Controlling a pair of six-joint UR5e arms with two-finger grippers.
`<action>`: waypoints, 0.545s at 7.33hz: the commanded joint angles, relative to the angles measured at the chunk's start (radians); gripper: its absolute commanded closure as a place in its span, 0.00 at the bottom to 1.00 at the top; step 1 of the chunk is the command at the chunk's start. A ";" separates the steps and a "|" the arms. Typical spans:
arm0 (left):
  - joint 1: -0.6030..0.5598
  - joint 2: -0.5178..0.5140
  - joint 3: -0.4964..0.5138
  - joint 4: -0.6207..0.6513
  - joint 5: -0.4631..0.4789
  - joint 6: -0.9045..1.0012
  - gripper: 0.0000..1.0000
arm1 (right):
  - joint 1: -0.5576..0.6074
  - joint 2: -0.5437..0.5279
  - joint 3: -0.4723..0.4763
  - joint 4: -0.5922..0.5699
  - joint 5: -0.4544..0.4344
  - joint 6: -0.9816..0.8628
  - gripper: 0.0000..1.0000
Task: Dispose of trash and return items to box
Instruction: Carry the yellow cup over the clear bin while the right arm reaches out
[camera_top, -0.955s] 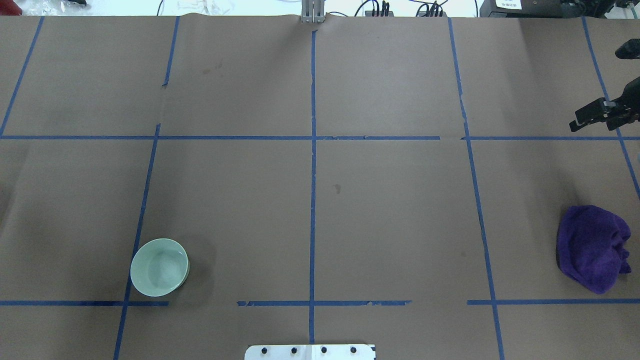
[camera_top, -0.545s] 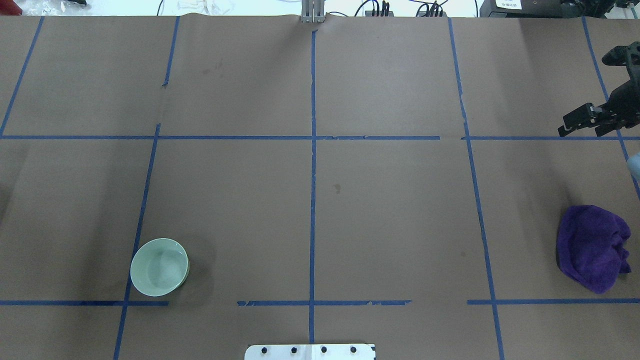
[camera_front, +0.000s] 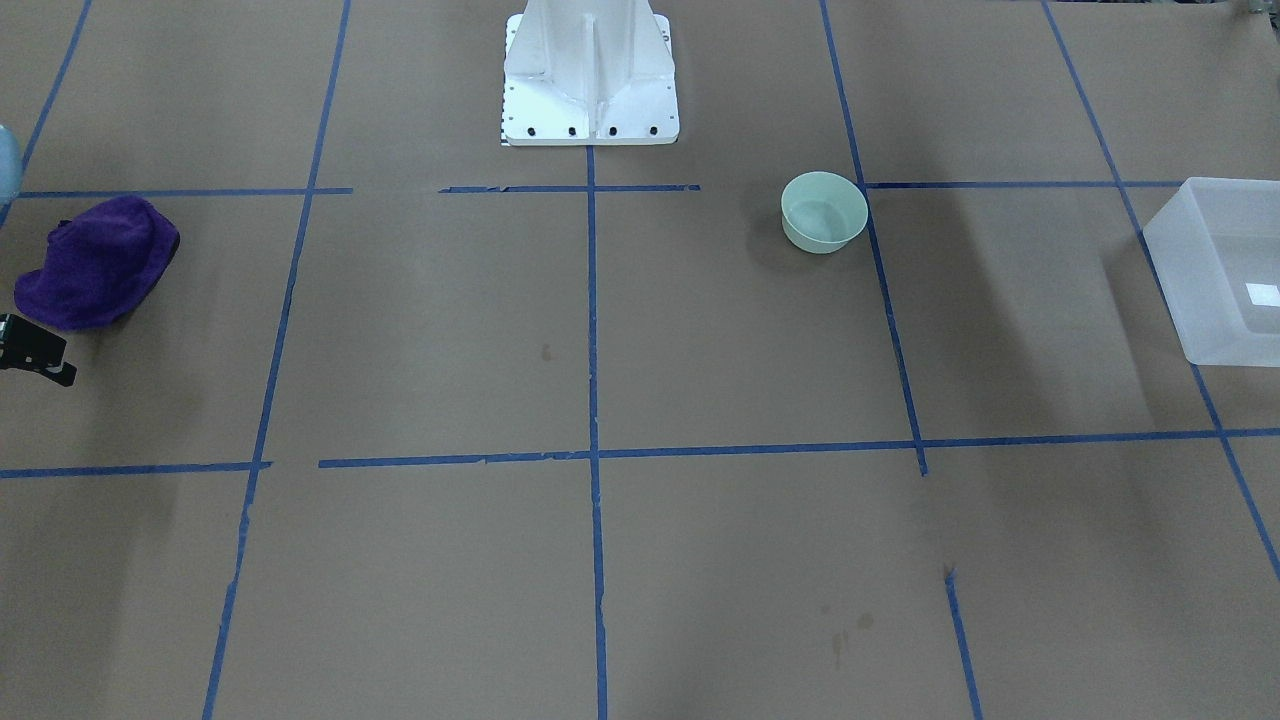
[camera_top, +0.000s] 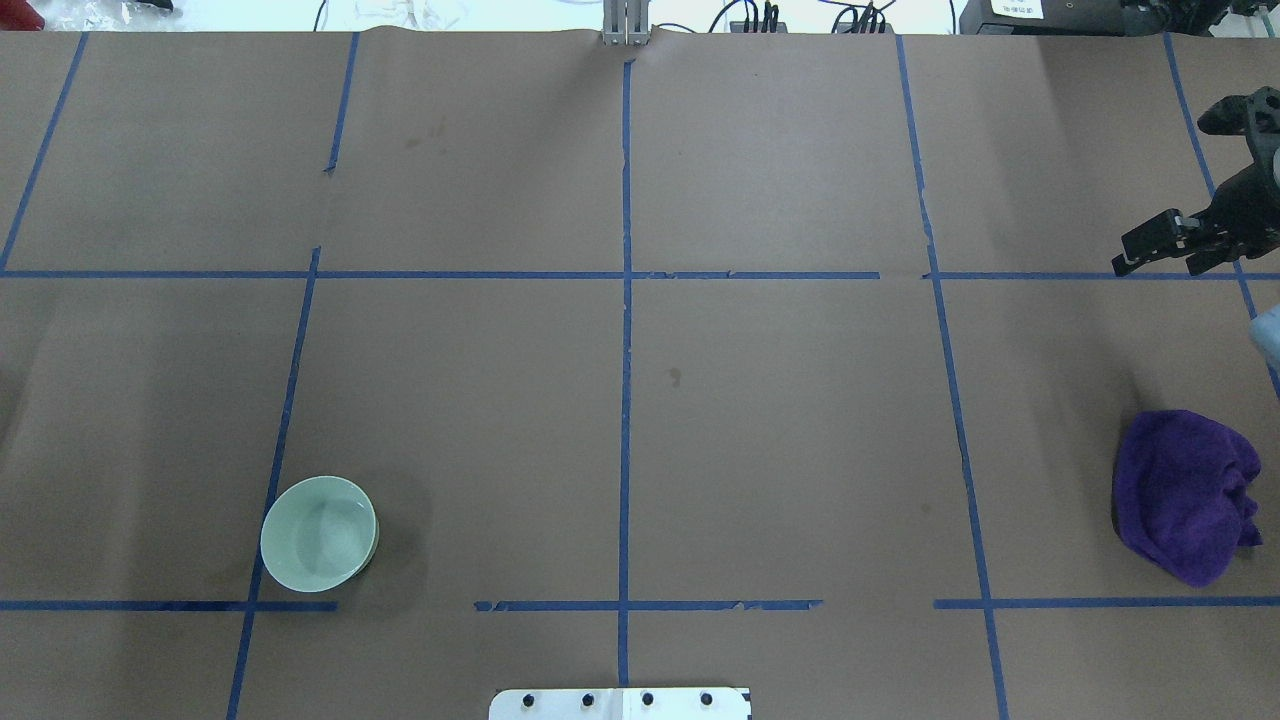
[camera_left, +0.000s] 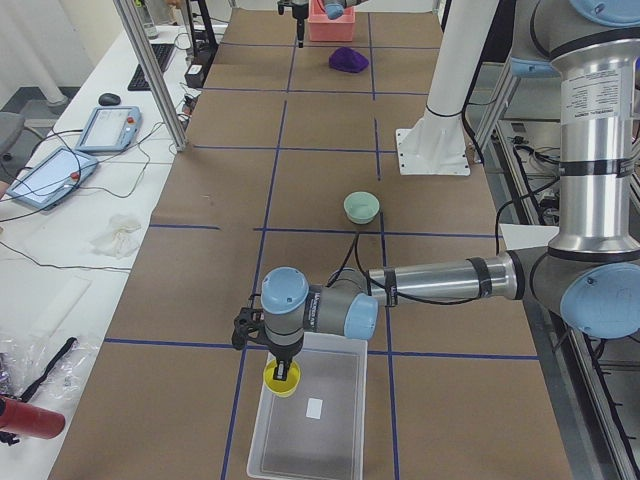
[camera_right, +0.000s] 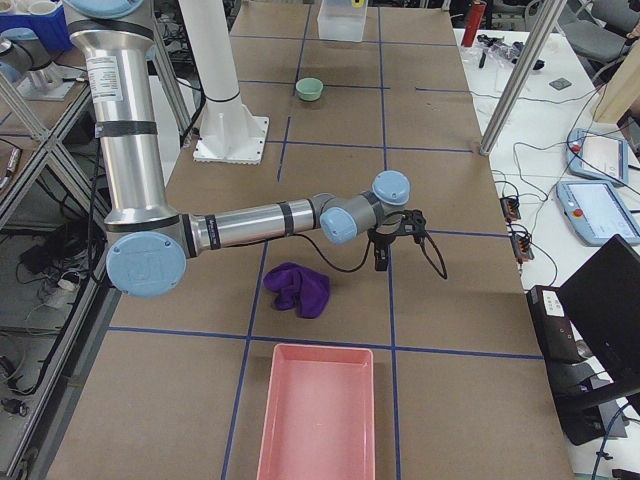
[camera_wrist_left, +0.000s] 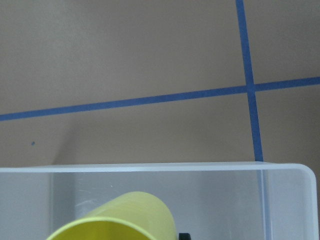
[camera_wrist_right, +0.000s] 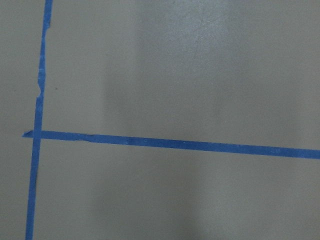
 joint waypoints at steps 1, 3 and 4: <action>0.169 0.028 0.003 -0.135 0.000 -0.174 1.00 | -0.008 0.000 0.000 0.000 0.000 0.000 0.00; 0.196 0.071 0.007 -0.196 0.003 -0.182 1.00 | -0.008 0.000 -0.001 0.000 0.000 0.000 0.00; 0.196 0.077 0.007 -0.196 0.003 -0.182 1.00 | -0.008 0.000 -0.001 0.000 0.000 0.000 0.00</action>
